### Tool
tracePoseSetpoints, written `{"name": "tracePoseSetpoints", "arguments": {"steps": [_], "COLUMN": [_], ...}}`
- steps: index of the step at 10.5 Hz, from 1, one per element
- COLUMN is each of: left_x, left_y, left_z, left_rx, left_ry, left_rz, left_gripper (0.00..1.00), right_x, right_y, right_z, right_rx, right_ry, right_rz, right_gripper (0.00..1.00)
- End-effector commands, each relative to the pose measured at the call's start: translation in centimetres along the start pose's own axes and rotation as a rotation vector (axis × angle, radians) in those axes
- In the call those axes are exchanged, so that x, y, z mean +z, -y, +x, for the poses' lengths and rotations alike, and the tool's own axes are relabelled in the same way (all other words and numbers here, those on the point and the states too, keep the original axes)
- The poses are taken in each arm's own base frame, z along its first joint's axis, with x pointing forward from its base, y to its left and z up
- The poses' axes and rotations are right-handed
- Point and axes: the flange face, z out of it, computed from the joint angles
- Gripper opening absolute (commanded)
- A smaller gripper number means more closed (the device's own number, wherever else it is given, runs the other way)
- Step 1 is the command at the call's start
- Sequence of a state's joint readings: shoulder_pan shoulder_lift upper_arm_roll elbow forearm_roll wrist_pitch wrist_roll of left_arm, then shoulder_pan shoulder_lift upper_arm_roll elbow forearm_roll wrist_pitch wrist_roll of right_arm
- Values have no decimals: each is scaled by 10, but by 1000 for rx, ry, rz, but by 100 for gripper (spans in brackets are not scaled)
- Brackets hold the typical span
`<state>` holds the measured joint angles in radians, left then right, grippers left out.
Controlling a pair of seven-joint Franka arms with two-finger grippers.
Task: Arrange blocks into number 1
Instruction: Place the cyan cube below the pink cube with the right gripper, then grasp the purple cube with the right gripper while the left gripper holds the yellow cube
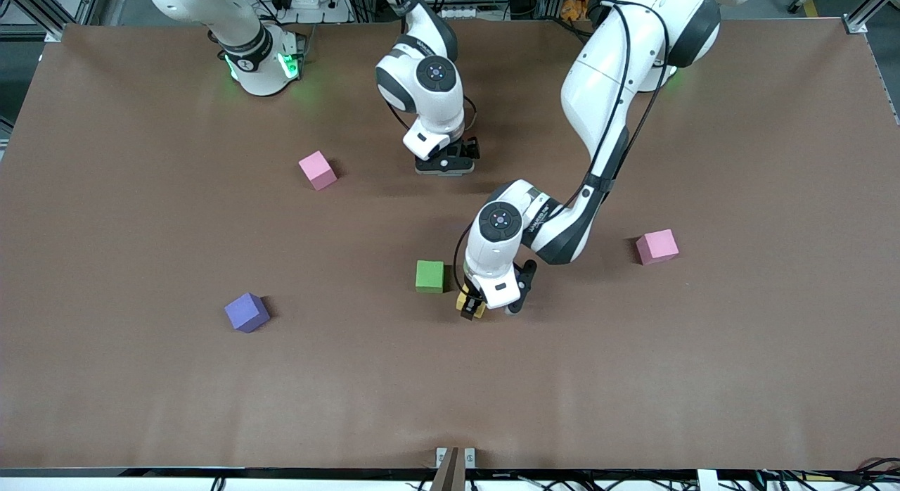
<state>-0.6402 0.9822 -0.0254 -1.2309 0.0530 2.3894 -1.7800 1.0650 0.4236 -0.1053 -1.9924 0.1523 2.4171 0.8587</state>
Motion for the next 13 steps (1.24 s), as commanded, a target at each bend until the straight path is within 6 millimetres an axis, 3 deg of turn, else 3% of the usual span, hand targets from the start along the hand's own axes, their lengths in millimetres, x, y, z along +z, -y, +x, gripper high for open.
{"name": "tracePoseSetpoints", "arguments": {"steps": [1,2,5,6,8,9,10,13], "left_x": [-17,-30,-75,-82,-72,-69,-69,-61], "left_y": [4,2,4,14,41,55,63,82], "left_z": [-2,-3,-7,-25,-76,-107,-126,-159], "left_rx": [85,94,218,297,440,499,558,705], "left_ry": [20,20,19,47,102,126,137,165], "left_rz": [58,64,139,172,213,226,230,214], "left_gripper": [0,0,0,0,0,0,0,0], "right_x": [-68,-86,-105,-110,-114,-110,-106,-91], "right_y": [-42,-66,-156,-190,-257,-288,-316,-377], "right_z": [27,47,119,143,192,214,237,292], "right_rx": [-70,-92,-105,-113,-157,-195,-246,-377], "right_ry": [40,55,59,51,30,25,17,-10], "right_rz": [2,0,1,12,26,20,10,-3], "right_gripper": [100,100,100,100,100,100,100,100]}}
